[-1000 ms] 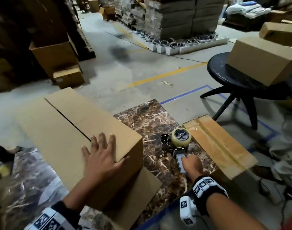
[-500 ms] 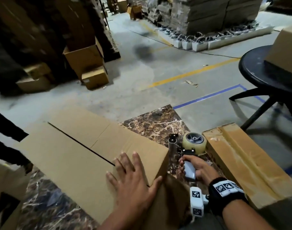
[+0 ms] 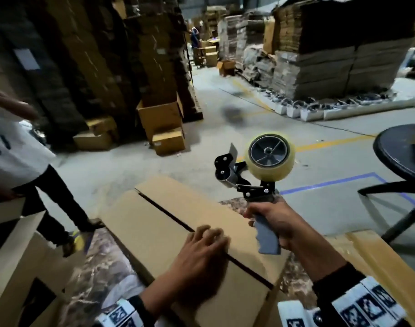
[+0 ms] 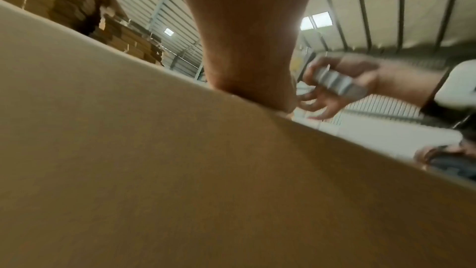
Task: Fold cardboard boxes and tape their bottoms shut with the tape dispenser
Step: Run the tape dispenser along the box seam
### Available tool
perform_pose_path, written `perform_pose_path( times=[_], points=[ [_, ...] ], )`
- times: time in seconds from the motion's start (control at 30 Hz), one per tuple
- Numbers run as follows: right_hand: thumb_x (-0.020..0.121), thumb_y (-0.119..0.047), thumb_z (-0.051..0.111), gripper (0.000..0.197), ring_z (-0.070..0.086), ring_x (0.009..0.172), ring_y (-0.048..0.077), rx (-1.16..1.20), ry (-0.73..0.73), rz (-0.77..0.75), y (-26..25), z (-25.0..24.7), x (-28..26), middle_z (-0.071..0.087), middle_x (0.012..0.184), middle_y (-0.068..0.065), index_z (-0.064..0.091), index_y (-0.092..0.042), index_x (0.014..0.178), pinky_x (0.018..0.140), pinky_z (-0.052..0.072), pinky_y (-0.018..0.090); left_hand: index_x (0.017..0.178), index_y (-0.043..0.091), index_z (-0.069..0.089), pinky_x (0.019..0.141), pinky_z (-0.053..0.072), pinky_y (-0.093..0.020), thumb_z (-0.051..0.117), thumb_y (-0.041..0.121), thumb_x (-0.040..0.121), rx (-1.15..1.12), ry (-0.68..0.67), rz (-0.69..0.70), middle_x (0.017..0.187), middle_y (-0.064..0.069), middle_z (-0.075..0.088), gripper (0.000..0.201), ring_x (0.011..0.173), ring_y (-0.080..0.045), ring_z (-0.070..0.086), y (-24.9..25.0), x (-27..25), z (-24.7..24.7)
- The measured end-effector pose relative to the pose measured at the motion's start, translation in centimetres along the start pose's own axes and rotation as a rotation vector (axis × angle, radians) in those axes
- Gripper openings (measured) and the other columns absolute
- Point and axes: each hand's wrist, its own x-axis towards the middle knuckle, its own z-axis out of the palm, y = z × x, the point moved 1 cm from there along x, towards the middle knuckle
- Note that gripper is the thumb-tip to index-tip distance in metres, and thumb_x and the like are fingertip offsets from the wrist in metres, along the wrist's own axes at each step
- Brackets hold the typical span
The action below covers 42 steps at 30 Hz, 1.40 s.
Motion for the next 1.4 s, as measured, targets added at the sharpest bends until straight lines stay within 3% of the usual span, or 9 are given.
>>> perform_pose_path(
  times=[0.13, 0.23, 0.4, 0.57, 0.87, 1.07, 1.2, 1.3, 1.4],
  points=[
    [0.080, -0.006, 0.070, 0.010, 0.049, 0.050, 0.021, -0.054, -0.063, 0.047, 0.1, 6.1, -1.3, 0.055, 0.067, 0.016, 0.066, 0.002, 0.076, 0.042, 0.043, 0.023, 0.133, 0.039, 0.047, 0.092, 0.050, -0.052, 0.027, 0.054, 0.097, 0.044, 0.032, -0.224, 0.136, -0.001, 0.058, 0.043, 0.125, -0.034, 0.053, -9.6, -1.0, -2.2],
    [0.082, -0.007, 0.069, 0.012, 0.052, 0.052, 0.021, -0.063, -0.033, 0.079, 0.7, 8.5, -1.0, 0.061, 0.070, 0.017, 0.068, 0.005, 0.078, 0.043, 0.043, 0.024, 0.146, 0.048, 0.031, 0.108, 0.024, -0.060, -0.018, 0.080, 0.076, 0.047, -0.016, -0.404, 0.159, 0.001, 0.026, 0.091, 0.146, -0.031, 0.021, -17.4, -1.8, -4.4],
    [0.086, -0.006, 0.061, 0.014, 0.048, 0.044, 0.023, -0.016, -0.030, 0.134, 1.9, 11.7, 0.1, 0.054, 0.070, 0.022, 0.063, 0.007, 0.082, 0.040, 0.039, 0.024, 0.150, 0.050, 0.019, 0.111, 0.015, -0.068, 0.018, 0.075, 0.091, -0.131, -0.064, -0.664, 0.162, -0.008, 0.013, 0.064, 0.147, -0.040, 0.011, -27.8, -1.8, -5.4],
    [0.081, -0.008, 0.070, 0.014, 0.057, 0.078, 0.036, -0.142, 0.051, 0.113, 2.8, 13.4, 0.9, 0.065, 0.100, 0.038, 0.068, 0.006, 0.081, 0.055, 0.046, 0.036, 0.152, 0.039, 0.020, 0.090, 0.048, -0.041, 0.030, 0.067, 0.095, -0.194, -0.046, -0.585, 0.123, -0.015, 0.055, 0.064, 0.109, -0.036, 0.058, -27.7, -2.5, -3.8],
    [0.077, 0.002, 0.074, 0.011, 0.059, 0.060, 0.016, -0.357, -0.071, -0.154, 1.0, 19.2, 2.0, 0.066, 0.069, 0.013, 0.069, -0.007, 0.073, 0.058, 0.053, 0.024, 0.131, 0.031, 0.051, 0.088, 0.048, -0.048, 0.035, 0.063, 0.090, -0.044, 0.242, -0.617, 0.140, -0.012, 0.046, 0.055, 0.122, -0.036, 0.044, -18.8, -10.0, -0.6],
    [0.077, 0.002, 0.074, 0.019, 0.058, 0.061, 0.002, -0.585, -0.175, -0.348, 1.0, 22.7, 2.8, 0.068, 0.063, -0.009, 0.071, -0.014, 0.068, 0.062, 0.046, 0.018, 0.090, 0.019, 0.073, 0.080, 0.053, -0.038, 0.051, 0.018, 0.086, 0.017, 0.529, -0.185, 0.123, -0.007, 0.059, 0.022, 0.104, -0.028, 0.048, -19.3, -9.8, -0.6],
    [0.079, -0.006, 0.077, 0.013, 0.063, 0.066, 0.003, -0.598, -0.183, -0.370, 1.8, 23.7, 3.7, 0.072, 0.072, -0.007, 0.074, -0.019, 0.079, 0.068, 0.048, 0.023, 0.098, 0.009, 0.073, 0.069, 0.053, -0.019, 0.055, -0.009, 0.084, -0.810, 0.692, -0.453, 0.091, 0.003, 0.068, 0.029, 0.076, -0.004, 0.064, -19.6, -10.3, -2.4],
    [0.080, -0.006, 0.076, 0.015, 0.057, 0.057, 0.005, -0.606, -0.192, -0.365, 2.0, 23.7, 4.4, 0.066, 0.060, -0.009, 0.071, -0.018, 0.072, 0.062, 0.045, 0.025, 0.112, -0.010, 0.059, 0.051, 0.051, -0.028, 0.034, 0.000, 0.096, -1.825, 0.603, -0.781, 0.076, -0.017, 0.069, 0.032, 0.056, -0.021, 0.064, -21.2, -9.6, -4.0],
    [0.081, -0.005, 0.073, 0.016, 0.051, 0.054, 0.009, -0.648, -0.221, -0.355, 2.1, 23.6, 4.8, 0.059, 0.056, -0.006, 0.069, -0.015, 0.070, 0.056, 0.042, 0.024, 0.113, -0.003, 0.057, 0.071, 0.057, -0.034, 0.031, 0.026, 0.105, -2.285, 0.437, -0.766, 0.087, -0.025, 0.071, 0.040, 0.077, -0.035, 0.070, -23.2, -9.5, -5.6]
  ],
)
